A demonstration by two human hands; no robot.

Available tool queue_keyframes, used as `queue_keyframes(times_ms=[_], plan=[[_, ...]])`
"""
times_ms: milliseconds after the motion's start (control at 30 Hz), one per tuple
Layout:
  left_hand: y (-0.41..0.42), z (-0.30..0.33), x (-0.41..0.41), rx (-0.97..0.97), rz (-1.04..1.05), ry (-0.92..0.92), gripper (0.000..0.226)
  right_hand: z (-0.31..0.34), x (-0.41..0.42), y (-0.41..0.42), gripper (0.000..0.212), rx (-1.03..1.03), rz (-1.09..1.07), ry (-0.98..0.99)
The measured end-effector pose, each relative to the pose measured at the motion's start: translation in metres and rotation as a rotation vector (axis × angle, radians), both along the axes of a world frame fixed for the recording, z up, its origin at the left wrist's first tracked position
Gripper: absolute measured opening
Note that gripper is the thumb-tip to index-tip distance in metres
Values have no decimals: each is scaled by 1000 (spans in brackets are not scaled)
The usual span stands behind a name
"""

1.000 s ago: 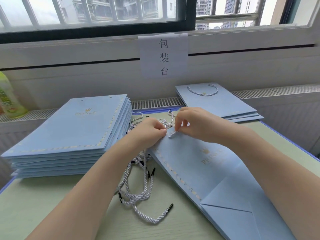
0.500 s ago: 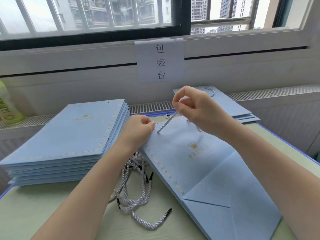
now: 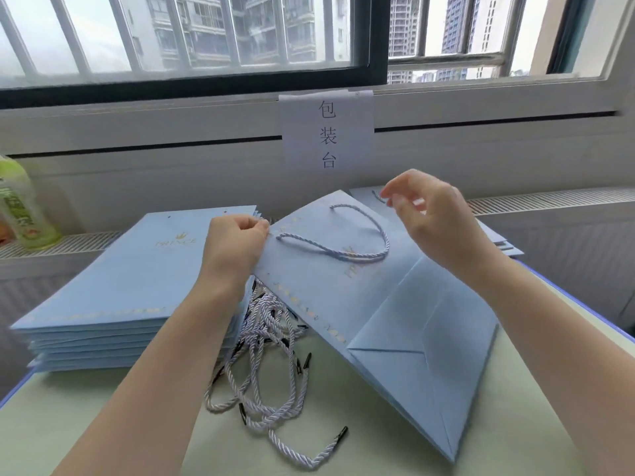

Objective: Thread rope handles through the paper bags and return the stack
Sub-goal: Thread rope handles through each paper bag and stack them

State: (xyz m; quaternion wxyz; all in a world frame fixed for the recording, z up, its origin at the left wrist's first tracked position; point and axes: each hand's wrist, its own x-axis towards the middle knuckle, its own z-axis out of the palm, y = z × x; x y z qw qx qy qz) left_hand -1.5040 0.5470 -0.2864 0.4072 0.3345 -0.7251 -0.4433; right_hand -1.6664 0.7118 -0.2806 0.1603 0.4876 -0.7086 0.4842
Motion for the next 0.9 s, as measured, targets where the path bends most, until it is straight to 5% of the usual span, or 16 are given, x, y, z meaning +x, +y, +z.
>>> queue_keyframes(times_ms=[133, 433, 533, 700, 767, 900], plan=[[-6, 2, 3, 294, 35, 247, 26, -11, -8, -3, 38, 319, -168, 128], [-12, 13, 11, 687, 152, 719, 23, -12, -35, 15, 75, 608, -271, 88], [-8, 16, 14, 660, 162, 736, 21, -16, -34, 13, 77, 356, -74, 119], [6, 20, 10, 580, -71, 894, 31, -6, -22, 7, 8, -190, -234, 185], [13, 19, 6, 408, -183, 787, 33, -2, -20, 9, 27, -284, -295, 89], [24, 12, -3, 84, -265, 469, 34, 2, -21, 12, 29, -399, -222, -93]])
